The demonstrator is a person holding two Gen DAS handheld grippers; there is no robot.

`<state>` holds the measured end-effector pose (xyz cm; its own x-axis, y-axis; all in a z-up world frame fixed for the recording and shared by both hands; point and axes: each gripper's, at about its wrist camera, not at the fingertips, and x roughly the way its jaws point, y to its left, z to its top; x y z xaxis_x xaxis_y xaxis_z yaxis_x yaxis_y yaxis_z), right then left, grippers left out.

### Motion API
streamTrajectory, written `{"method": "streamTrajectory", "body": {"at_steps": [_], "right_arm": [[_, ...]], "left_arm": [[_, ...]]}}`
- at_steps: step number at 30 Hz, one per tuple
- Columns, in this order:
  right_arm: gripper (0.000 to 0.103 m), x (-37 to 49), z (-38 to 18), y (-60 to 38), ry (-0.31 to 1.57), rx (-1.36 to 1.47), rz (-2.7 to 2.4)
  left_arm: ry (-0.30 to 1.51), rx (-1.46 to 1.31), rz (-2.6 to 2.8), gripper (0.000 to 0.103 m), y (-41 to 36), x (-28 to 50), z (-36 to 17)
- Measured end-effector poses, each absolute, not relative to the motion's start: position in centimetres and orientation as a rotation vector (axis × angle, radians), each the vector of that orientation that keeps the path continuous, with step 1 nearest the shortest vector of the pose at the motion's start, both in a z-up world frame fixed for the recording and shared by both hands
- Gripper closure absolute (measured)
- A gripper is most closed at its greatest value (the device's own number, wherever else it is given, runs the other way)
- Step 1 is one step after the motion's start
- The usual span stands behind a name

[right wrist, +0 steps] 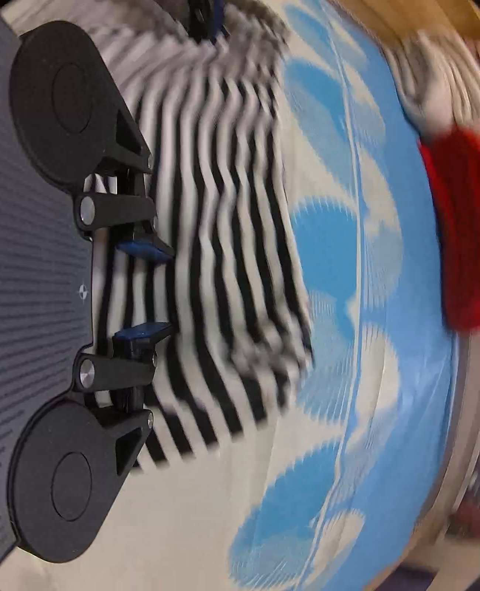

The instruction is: Fold small clothes

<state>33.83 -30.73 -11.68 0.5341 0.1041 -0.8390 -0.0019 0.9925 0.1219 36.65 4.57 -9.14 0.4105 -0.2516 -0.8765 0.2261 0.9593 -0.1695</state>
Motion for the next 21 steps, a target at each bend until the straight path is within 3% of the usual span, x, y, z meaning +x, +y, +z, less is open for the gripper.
{"method": "streamTrajectory", "body": {"at_steps": [5, 7, 10, 12, 13, 18, 21], "right_arm": [[0.080, 34.9, -11.6, -34.0, 0.965, 0.205, -0.084], [0.081, 35.1, -11.2, -34.9, 0.927, 0.202, -0.120], [0.081, 35.1, -10.6, -35.8, 0.864, 0.186, -0.181], [0.068, 35.2, -10.4, -36.2, 0.857, 0.180, -0.214], [0.067, 35.0, -10.4, -36.6, 0.868, 0.196, -0.209], [0.067, 34.1, -8.5, -36.2, 0.808, 0.204, -0.110], [0.064, 33.5, -8.0, -34.9, 0.814, 0.183, 0.049]], "left_arm": [[1.065, -0.134, -0.220, 0.076, 6.9, 37.9, -7.8], [1.060, -0.119, -0.178, 0.101, 7.2, 38.5, -8.2], [1.041, -0.063, -0.126, 0.101, 7.0, 39.1, -8.7], [0.991, -0.056, -0.078, 0.101, 7.1, 39.1, -8.2], [0.980, -0.058, -0.063, 0.101, 7.3, 39.2, -8.0], [0.960, -0.132, -0.092, 0.098, 8.4, 38.8, -6.7], [0.967, -0.123, -0.063, 0.090, 8.9, 39.0, -7.0]]}}
